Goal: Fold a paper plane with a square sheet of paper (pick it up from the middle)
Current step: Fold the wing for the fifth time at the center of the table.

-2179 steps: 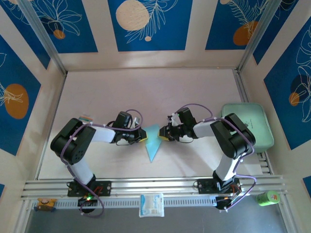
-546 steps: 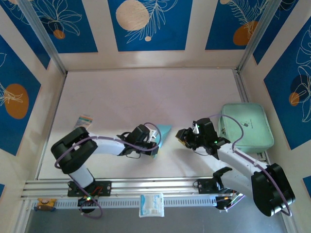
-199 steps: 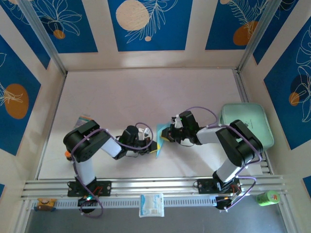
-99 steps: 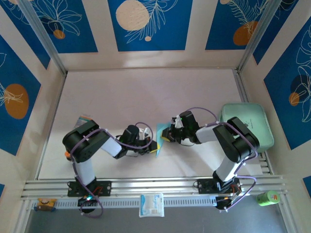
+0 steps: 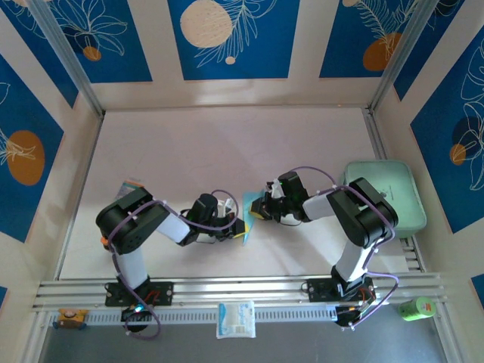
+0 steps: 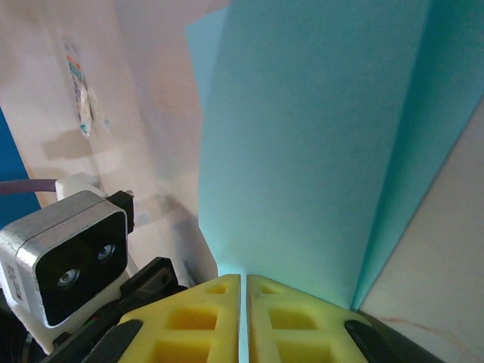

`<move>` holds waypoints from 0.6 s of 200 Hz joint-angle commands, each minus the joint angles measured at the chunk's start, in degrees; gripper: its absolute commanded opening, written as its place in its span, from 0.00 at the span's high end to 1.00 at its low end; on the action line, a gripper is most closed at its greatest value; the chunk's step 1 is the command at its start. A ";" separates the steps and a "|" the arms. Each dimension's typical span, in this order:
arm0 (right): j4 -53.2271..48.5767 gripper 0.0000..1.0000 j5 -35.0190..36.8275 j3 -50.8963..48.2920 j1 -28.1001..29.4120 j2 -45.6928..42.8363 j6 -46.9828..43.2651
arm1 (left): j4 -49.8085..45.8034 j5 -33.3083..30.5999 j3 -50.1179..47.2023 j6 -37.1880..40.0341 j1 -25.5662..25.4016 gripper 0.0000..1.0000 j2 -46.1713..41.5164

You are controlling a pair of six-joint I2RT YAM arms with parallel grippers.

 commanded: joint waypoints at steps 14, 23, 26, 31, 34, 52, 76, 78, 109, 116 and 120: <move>0.43 0.88 -1.45 1.29 -0.42 1.75 -1.08 | -11.71 -4.64 -1.44 1.80 0.75 1.00 2.19; 0.15 0.88 -1.31 1.43 -0.50 1.93 -1.05 | -11.99 -4.71 -1.34 1.92 0.77 1.00 2.21; -0.02 0.88 -1.26 1.55 -0.50 2.01 -1.09 | -12.08 -4.73 -1.36 1.89 0.80 1.00 2.23; -0.33 0.88 -1.21 1.63 -0.50 2.10 -1.17 | -12.28 -4.79 -1.34 1.97 0.79 1.00 2.23; -0.52 0.88 -1.07 1.69 -0.49 2.19 -1.17 | -12.37 -4.81 -1.36 1.98 0.76 1.00 2.12; -2.05 0.88 -0.48 2.12 -0.50 2.86 -1.17 | -12.86 -5.08 -1.36 2.34 0.77 1.00 1.79; -5.38 0.89 0.75 2.88 -0.50 3.74 -0.99 | -14.67 -5.33 -1.01 3.45 0.78 1.00 0.61; -5.96 0.89 0.81 2.97 -0.50 3.78 -1.00 | -15.02 -5.34 -0.97 3.64 0.80 0.99 0.46; -9.56 0.90 2.11 3.77 -0.42 4.24 -1.08 | -21.72 -5.46 0.69 7.20 0.66 0.89 -2.51; -11.09 0.90 2.48 4.34 -0.42 4.26 -1.38 | -23.33 -5.29 1.29 8.18 0.56 0.88 -3.14; -11.74 0.91 2.58 4.56 -0.35 4.32 -1.54 | -24.16 -5.02 1.59 8.67 0.46 0.87 -3.38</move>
